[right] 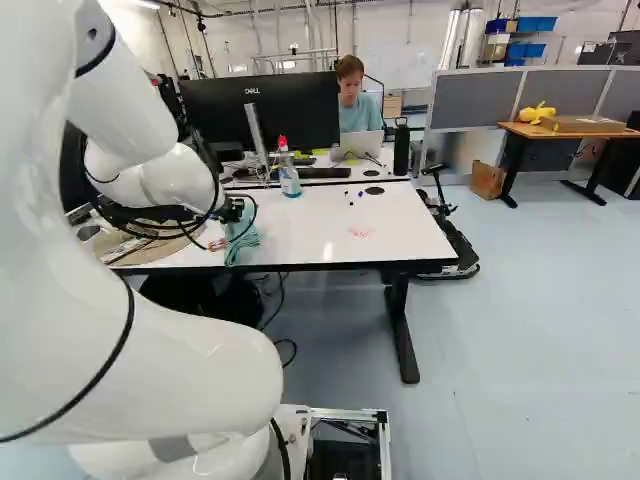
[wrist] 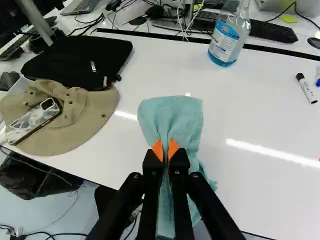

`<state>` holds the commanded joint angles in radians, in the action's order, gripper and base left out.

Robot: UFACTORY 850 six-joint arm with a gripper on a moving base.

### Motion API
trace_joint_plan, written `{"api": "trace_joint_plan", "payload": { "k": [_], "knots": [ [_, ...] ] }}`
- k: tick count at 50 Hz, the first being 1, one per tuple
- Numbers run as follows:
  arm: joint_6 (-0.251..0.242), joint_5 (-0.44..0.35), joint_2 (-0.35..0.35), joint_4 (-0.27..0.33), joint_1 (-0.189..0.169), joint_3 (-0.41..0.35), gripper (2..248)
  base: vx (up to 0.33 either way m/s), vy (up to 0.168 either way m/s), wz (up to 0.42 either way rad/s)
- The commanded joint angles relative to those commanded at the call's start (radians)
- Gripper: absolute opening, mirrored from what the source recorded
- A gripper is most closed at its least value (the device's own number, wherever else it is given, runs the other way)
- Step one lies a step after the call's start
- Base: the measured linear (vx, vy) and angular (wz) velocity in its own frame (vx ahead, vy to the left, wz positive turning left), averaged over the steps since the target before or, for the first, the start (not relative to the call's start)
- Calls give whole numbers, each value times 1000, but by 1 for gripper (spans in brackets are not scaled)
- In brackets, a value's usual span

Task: Clean the table with the green towel

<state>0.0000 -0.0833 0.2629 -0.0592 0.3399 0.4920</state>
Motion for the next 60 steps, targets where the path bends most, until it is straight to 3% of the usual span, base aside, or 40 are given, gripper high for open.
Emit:
{"api": "trace_joint_plan", "payload": {
  "k": [23,34,60],
  "knots": [
    [0,0,-112,0,-53,100,32,0,0,0],
    [0,0,-183,0,-57,160,32,0,0,0],
    [0,0,-308,0,-62,222,32,0,0,0]
  ]
}}
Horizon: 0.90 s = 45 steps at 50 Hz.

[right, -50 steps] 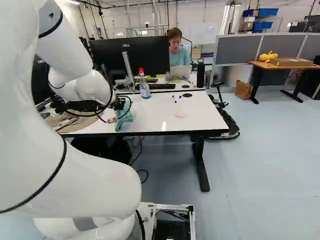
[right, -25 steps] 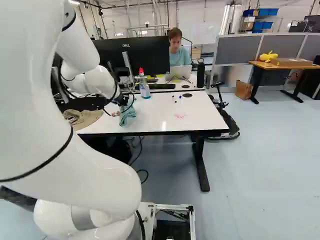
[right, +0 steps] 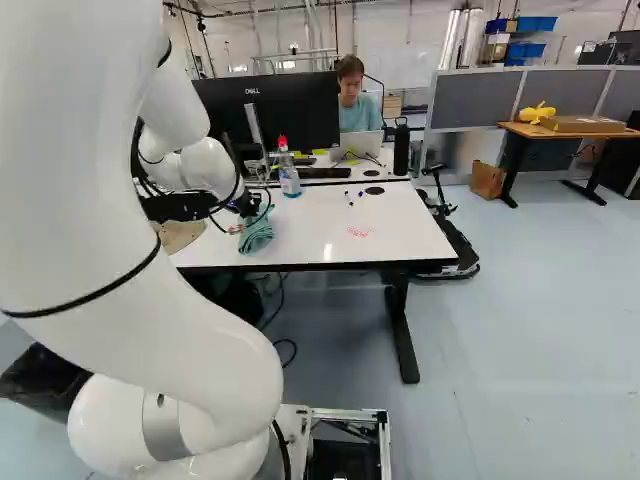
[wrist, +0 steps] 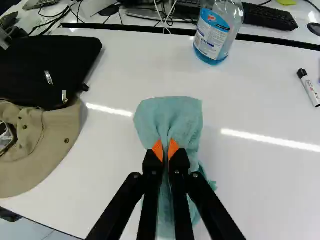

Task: Clean the table with the green towel

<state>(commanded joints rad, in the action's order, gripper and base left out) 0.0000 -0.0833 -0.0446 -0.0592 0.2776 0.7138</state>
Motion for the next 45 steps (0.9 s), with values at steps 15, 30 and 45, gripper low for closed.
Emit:
{"api": "trace_joint_plan", "payload": {
  "k": [15,30,45],
  "knots": [
    [0,0,-62,0,-3,26,32,0,0,0],
    [0,0,-71,0,-3,28,32,0,0,0],
    [0,59,-71,0,-3,28,32,0,0,0]
  ]
}}
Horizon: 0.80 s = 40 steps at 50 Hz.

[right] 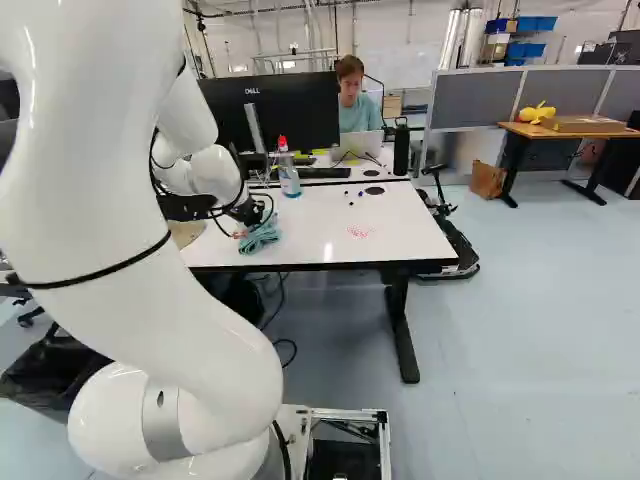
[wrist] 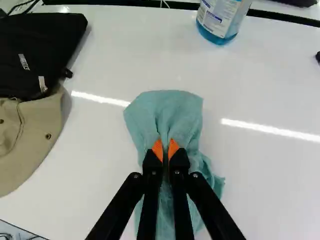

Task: Clean the table with the green towel

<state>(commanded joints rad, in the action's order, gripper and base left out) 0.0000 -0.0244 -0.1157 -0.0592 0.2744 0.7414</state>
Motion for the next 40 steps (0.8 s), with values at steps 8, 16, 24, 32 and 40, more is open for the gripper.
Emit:
{"api": "trace_joint_plan", "payload": {
  "k": [8,16,24,32,40],
  "knots": [
    [0,50,0,0,0,0,32,0,0,0],
    [0,78,0,0,0,0,32,0,0,0],
    [0,78,-1,0,0,1,32,0,0,0],
    [0,78,-14,0,-7,16,32,0,0,0],
    [0,78,-44,0,-19,49,32,0,0,0]
  ]
}}
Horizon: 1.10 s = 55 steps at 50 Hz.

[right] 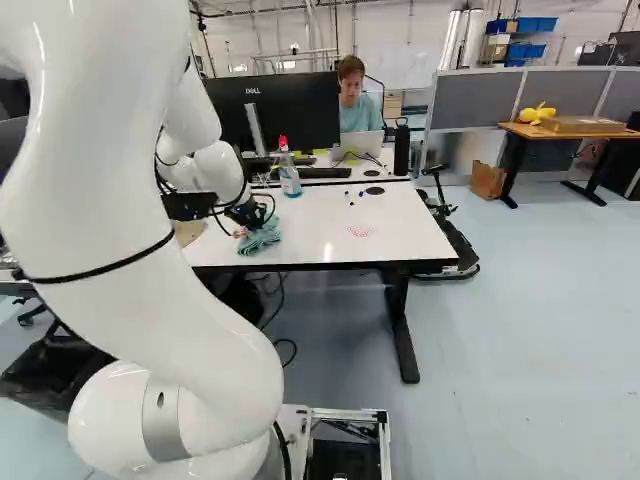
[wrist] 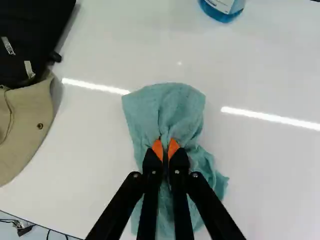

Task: Clean the table with the green towel

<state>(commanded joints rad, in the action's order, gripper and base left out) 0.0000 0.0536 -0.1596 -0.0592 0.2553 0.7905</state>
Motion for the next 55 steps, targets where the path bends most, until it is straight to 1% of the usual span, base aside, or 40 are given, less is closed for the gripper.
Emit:
{"api": "trace_joint_plan", "payload": {
  "k": [19,30,39,48,55],
  "knots": [
    [0,0,-78,0,-29,91,32,0,0,0],
    [0,0,-126,0,-34,148,32,0,0,0],
    [0,0,-158,0,-21,188,32,0,0,0],
    [0,0,-178,0,2,213,32,0,0,0],
    [0,0,-183,0,23,218,32,0,0,0]
  ]
}}
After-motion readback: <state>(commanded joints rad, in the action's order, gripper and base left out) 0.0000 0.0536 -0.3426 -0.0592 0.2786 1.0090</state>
